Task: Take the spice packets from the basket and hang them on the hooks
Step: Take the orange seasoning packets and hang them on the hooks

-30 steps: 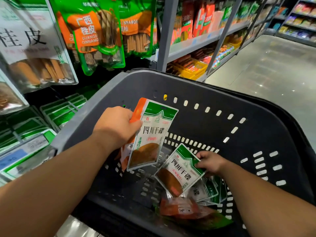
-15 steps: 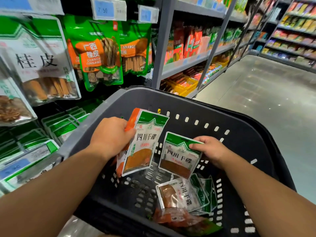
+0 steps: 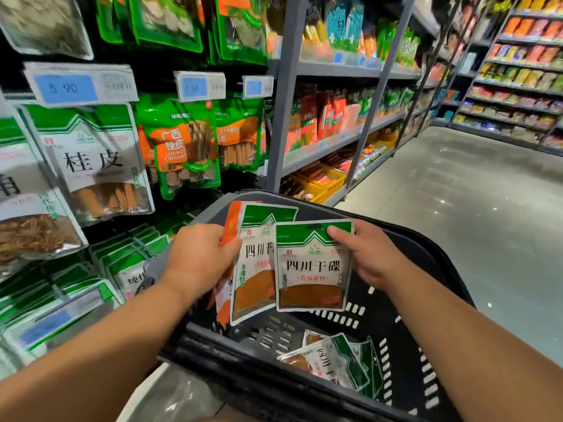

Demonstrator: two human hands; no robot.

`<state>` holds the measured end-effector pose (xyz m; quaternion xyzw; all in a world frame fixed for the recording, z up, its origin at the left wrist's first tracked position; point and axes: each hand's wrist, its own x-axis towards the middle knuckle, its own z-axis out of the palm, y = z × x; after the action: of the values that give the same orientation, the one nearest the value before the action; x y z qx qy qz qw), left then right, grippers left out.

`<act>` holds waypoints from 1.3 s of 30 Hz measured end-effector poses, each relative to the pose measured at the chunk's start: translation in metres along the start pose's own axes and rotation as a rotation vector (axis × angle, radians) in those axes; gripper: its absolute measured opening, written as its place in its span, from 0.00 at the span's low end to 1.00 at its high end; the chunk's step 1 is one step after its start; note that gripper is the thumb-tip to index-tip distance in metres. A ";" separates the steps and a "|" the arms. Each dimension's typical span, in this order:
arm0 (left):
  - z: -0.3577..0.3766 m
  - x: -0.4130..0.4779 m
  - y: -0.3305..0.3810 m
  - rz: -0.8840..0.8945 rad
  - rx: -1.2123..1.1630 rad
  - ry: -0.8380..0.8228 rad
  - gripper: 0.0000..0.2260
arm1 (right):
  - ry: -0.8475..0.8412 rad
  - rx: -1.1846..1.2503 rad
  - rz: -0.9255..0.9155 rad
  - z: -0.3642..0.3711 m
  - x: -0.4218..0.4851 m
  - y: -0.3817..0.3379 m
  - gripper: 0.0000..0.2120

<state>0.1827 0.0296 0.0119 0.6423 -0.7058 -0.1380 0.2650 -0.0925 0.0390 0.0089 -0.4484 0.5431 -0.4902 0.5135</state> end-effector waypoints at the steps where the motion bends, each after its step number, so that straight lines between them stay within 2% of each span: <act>1: -0.003 -0.002 0.002 0.010 0.004 0.023 0.21 | 0.002 0.021 -0.019 0.003 -0.002 -0.007 0.08; 6: -0.036 -0.008 0.005 0.039 -0.107 0.106 0.19 | -0.039 0.053 -0.076 0.022 -0.011 -0.045 0.13; 11: -0.083 -0.018 0.004 0.016 -0.190 0.171 0.19 | -0.149 0.060 -0.129 0.049 -0.024 -0.086 0.08; 16: -0.131 -0.041 -0.002 -0.003 -0.303 0.218 0.18 | -0.224 0.062 -0.207 0.080 -0.037 -0.120 0.11; 23: -0.204 -0.091 -0.011 -0.041 -0.332 0.356 0.17 | -0.285 0.108 -0.330 0.130 -0.067 -0.161 0.08; 29: -0.248 -0.136 -0.028 -0.069 -0.339 0.421 0.18 | -0.331 0.111 -0.387 0.179 -0.089 -0.171 0.07; 32: -0.264 -0.155 -0.039 -0.084 -0.292 0.469 0.18 | -0.368 0.102 -0.383 0.203 -0.096 -0.169 0.10; 36: -0.283 -0.182 -0.058 -0.129 -0.294 0.515 0.16 | -0.436 0.104 -0.378 0.233 -0.105 -0.167 0.06; 38: -0.290 -0.196 -0.068 -0.154 -0.290 0.532 0.16 | -0.460 0.110 -0.383 0.248 -0.109 -0.161 0.10; 39: -0.293 -0.202 -0.073 -0.168 -0.287 0.543 0.16 | -0.464 0.106 -0.399 0.256 -0.109 -0.159 0.15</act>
<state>0.4122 0.2606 0.1736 0.6677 -0.5272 -0.0811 0.5193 0.1676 0.1101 0.1813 -0.6186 0.2862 -0.4936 0.5401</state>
